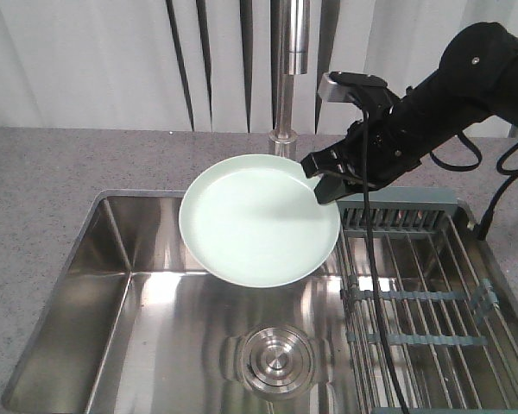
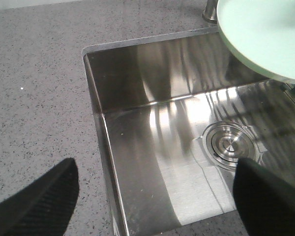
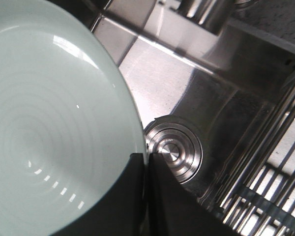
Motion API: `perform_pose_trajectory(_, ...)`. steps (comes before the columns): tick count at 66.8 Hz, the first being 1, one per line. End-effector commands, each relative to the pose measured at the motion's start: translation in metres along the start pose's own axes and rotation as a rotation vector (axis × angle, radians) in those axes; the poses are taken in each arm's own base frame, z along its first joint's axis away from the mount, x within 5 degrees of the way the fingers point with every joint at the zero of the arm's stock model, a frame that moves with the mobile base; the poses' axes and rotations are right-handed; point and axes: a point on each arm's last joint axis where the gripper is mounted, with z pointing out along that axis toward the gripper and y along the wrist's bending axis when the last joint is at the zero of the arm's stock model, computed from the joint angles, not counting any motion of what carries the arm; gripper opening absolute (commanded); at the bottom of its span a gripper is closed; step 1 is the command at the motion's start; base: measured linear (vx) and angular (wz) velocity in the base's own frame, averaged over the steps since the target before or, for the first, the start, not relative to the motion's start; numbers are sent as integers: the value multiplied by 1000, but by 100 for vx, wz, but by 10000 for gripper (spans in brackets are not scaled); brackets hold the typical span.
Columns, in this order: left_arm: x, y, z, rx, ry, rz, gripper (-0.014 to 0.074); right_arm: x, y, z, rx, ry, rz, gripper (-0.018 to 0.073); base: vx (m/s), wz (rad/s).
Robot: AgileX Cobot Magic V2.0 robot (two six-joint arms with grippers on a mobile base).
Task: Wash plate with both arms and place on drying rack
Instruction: 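Hold and tilt the plate under the faucet with the right gripper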
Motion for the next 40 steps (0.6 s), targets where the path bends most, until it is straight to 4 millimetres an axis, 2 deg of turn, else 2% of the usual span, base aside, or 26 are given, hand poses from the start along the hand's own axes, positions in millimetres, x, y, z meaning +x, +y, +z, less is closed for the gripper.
perform_pose_trajectory(1,-13,-1,-4,7,-89,-10,590,-13,-1,-29,5,-111,3,-1,0,0)
perform_pose_trajectory(18,-13,-1,-4,7,-89,-10,590,-8,-31,-42,44,-103,69,-1,0,0)
perform_pose_trajectory(33,-13,-1,-4,7,-89,-10,590,9,-44,-55,84,-117,113,-1,0,0)
perform_pose_trajectory(40,-13,-1,-4,7,-89,-10,590,20,-44,-60,97,-113,113,-1,0,0)
